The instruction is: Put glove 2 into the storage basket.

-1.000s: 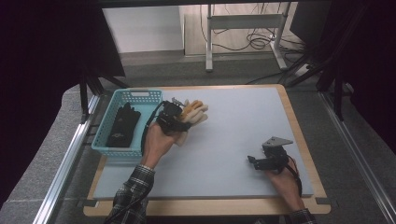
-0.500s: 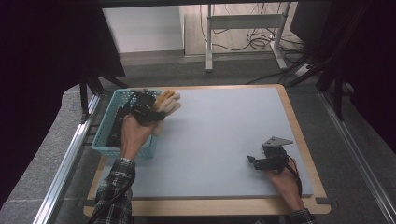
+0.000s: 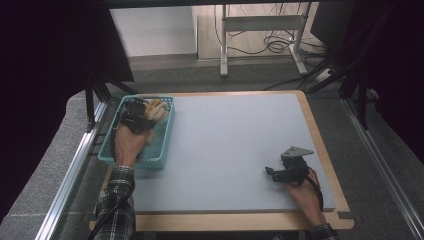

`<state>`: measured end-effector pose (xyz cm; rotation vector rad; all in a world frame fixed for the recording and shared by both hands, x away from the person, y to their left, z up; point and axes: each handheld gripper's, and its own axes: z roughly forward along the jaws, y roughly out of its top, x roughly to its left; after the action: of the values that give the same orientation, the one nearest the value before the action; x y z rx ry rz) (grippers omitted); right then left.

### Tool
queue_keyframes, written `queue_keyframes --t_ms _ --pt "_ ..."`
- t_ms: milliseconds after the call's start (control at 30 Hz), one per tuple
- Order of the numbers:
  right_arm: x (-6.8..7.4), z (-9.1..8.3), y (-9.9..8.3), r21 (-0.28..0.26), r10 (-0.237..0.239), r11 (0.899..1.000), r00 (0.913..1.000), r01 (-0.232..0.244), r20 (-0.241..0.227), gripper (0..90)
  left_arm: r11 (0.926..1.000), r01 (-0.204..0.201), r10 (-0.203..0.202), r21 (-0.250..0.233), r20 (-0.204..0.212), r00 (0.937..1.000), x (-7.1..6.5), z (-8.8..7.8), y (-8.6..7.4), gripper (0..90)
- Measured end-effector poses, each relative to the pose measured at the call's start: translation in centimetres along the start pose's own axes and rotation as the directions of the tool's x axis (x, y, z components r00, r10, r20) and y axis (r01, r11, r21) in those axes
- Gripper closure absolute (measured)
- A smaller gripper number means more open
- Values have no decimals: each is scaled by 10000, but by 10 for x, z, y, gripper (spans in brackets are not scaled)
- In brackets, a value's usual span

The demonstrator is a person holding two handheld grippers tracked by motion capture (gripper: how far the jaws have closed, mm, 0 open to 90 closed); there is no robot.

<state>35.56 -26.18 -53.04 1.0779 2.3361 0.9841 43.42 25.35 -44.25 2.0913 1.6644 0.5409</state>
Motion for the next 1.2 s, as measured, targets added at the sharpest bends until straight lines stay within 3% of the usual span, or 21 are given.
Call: queue_keyframes --t_ms 167,400,600,833,967,1067,1200 --pt "0 0 0 -2 5 10000 10000 -5 -2 190 9992 265 -269 310 113 9996 7 18 -3 510" --pt "0 0 0 -2 5 10000 10000 -5 0 190 9958 160 -174 899 150 9997 3 41 -1 503" --pt "0 0 0 -4 3 10000 10000 -3 -1 190 9914 -53 -4 1308 434 9991 -6 58 1 494" --pt "0 0 0 -4 4 10000 10000 -4 -1 190 9801 -502 410 1921 515 9978 -11 69 1 425" --pt "0 0 0 -5 6 10000 10000 -6 -1 190 9762 -547 461 2099 459 9979 -7 69 0 283" --pt "0 0 0 -4 5 10000 10000 -5 1 190 9812 -398 231 1889 895 9957 -2 60 0 183" --pt "0 0 0 -3 3 10000 10000 -3 3 190 9898 -377 227 1375 1095 9937 2 39 2 151"
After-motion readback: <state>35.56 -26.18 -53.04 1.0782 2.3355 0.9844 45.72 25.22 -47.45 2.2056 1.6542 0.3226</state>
